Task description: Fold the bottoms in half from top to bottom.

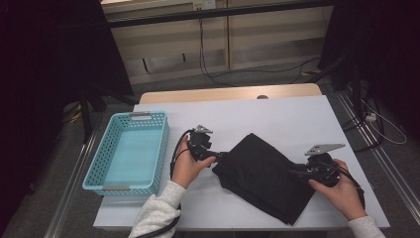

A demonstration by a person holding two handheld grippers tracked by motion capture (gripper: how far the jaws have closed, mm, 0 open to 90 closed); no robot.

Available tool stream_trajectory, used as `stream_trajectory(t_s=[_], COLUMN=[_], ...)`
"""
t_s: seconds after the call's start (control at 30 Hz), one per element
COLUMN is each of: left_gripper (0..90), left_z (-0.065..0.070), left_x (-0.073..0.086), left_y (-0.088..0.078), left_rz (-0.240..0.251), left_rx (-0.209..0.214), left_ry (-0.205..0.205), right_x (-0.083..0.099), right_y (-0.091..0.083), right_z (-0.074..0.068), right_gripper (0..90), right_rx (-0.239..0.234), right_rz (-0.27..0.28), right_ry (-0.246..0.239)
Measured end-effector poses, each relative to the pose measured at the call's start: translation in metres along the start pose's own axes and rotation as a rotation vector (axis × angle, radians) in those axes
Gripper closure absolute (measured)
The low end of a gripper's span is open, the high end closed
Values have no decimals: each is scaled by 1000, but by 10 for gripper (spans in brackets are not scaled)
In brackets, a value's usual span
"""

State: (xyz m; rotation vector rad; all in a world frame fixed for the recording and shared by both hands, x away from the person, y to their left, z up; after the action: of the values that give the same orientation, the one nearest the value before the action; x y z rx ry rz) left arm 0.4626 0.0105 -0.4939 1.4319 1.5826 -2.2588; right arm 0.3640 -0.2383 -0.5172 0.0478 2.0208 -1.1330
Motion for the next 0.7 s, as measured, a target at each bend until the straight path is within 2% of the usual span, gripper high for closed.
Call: stream_trajectory(t_s=[0.07, 0.13, 0.27, 0.37, 0.47, 0.5, 0.57, 0.63, 0.7], left_gripper=[219, 219, 219, 219, 219, 219, 219, 219, 219], left_z=[0, 0, 0, 0, 0, 0, 0, -1, -1], left_x=[0, 0, 1, 0, 0, 1, 1, 1, 0], left_y=[0, 1, 1, 0, 0, 0, 0, 0, -1], left_rz=[1, 1, -3, 4, 4, 2, 2, 2, 1], left_rx=[0, -1, -1, -1, 1, 2, 4, 2, 2], left_ry=[-2, 0, 0, -5, -5, -8, -8, -4, -5], right_x=[2, 0, 0, -3, -12, -9, -7, 1, 10], right_y=[5, 6, 6, 1, -16, -25, -28, -36, -38], right_z=[-2, -2, -2, -3, -8, -11, -11, -9, -4], right_gripper=[780, 816, 832, 834, 834, 834, 834, 833, 830], right_rx=[2, 5, 0, -8, -35, -42, -38, -45, -43], right_rz=[-17, -7, -9, -2, 53, 54, 52, 49, 26], right_ry=[-10, 9, 42, 39, 66, 69, 72, 102, 131])
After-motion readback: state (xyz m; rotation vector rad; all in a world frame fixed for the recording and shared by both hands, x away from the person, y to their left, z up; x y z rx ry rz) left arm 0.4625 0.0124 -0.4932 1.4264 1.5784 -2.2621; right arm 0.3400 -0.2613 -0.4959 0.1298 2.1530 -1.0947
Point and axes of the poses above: each handheld gripper's, and its own axes: y roughly forward along the jaws, x roughly out of its underside, z roughly to its right, the point moved 10 cm from there along y, roughly forward along the jaws, and after that the axes turned 11 degrees about -x, right-handed, at the moved point
